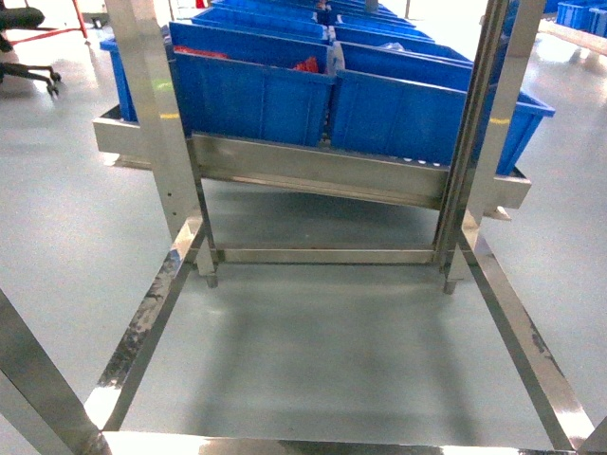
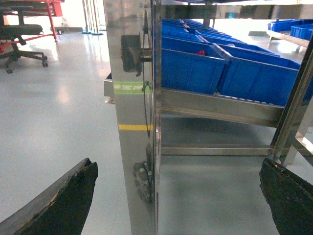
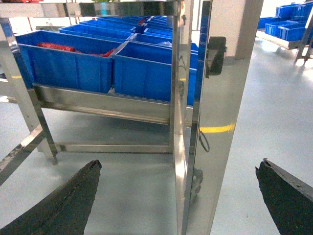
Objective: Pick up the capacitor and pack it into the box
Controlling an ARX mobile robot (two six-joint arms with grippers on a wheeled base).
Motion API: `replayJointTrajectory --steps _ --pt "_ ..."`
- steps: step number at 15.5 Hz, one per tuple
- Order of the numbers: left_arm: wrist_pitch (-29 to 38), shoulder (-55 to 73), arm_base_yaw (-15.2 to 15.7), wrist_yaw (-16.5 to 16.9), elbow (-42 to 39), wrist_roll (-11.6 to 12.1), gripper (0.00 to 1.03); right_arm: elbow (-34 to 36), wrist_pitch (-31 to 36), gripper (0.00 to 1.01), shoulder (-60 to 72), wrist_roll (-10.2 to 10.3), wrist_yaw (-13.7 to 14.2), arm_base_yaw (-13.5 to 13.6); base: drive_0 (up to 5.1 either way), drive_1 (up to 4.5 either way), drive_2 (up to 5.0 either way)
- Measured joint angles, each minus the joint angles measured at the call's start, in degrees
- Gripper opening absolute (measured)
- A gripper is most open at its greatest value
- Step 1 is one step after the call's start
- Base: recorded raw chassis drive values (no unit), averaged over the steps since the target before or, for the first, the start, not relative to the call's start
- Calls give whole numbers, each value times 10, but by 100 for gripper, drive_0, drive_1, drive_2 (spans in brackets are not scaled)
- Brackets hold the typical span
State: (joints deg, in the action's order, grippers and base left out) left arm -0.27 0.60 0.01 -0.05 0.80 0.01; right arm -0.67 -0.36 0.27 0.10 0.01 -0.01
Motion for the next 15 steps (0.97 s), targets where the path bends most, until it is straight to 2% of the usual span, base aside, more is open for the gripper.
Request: replayJointTrajectory --steps 15 --pt "0 0 0 1 0 0 98 0 0 98 0 1 0 0 0 0 0"
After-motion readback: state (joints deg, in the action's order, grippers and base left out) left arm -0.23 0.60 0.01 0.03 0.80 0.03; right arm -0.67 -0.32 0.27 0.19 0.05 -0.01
